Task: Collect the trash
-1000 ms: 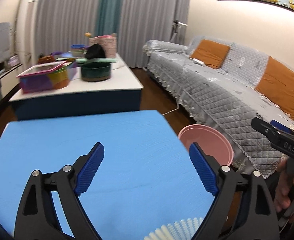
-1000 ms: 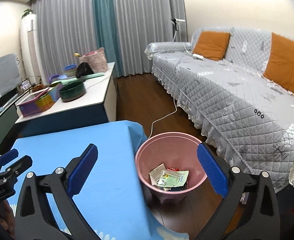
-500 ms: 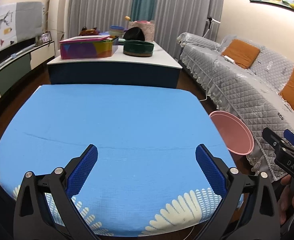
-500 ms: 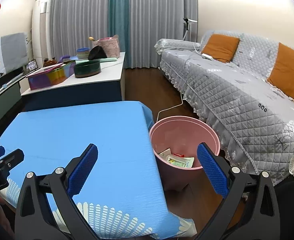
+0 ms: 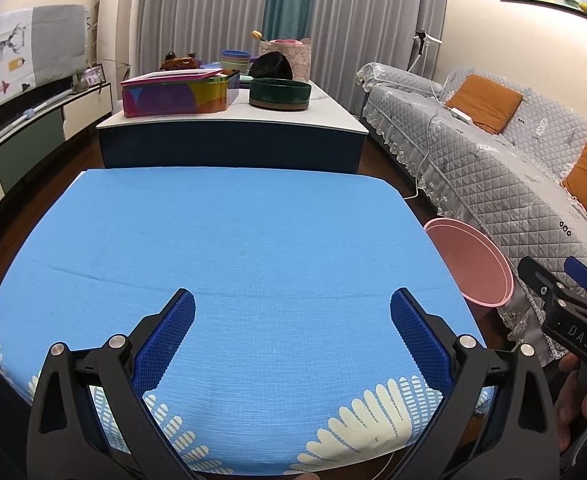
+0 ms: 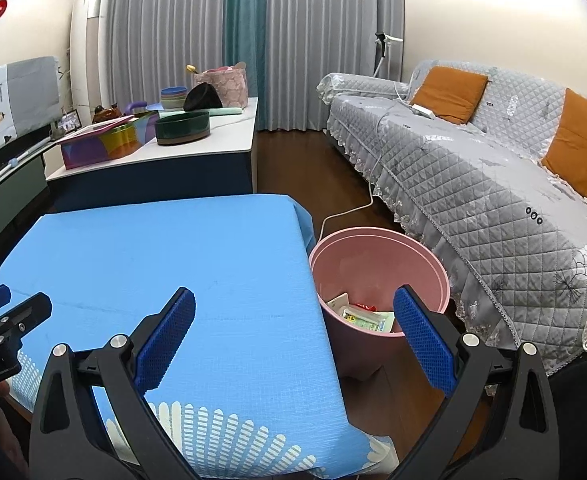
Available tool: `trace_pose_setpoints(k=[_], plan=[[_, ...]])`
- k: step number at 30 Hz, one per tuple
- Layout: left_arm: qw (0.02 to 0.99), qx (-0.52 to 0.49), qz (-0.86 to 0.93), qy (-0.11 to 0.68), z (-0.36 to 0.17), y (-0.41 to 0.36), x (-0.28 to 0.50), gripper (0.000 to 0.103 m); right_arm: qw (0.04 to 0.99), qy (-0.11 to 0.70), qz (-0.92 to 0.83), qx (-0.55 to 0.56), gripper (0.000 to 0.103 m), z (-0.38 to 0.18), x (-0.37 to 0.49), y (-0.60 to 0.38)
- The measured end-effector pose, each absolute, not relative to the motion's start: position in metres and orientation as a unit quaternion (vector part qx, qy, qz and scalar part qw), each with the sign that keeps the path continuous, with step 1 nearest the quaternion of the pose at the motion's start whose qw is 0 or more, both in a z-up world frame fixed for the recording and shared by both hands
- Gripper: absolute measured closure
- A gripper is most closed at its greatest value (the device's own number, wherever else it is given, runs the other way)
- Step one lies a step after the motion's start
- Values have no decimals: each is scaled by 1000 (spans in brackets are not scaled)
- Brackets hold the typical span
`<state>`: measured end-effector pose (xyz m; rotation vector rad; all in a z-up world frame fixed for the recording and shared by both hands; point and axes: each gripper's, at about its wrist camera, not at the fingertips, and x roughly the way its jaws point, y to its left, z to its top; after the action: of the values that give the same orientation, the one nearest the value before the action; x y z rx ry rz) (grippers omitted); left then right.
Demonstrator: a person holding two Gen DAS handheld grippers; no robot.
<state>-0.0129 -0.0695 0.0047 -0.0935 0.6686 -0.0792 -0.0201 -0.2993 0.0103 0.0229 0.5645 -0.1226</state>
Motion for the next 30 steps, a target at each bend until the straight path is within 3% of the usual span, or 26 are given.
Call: trace_pose_setpoints(k=[30], plan=[[939, -43, -39, 339, 0, -74, -9, 8, 957, 283, -58, 12, 5, 9, -17, -297]])
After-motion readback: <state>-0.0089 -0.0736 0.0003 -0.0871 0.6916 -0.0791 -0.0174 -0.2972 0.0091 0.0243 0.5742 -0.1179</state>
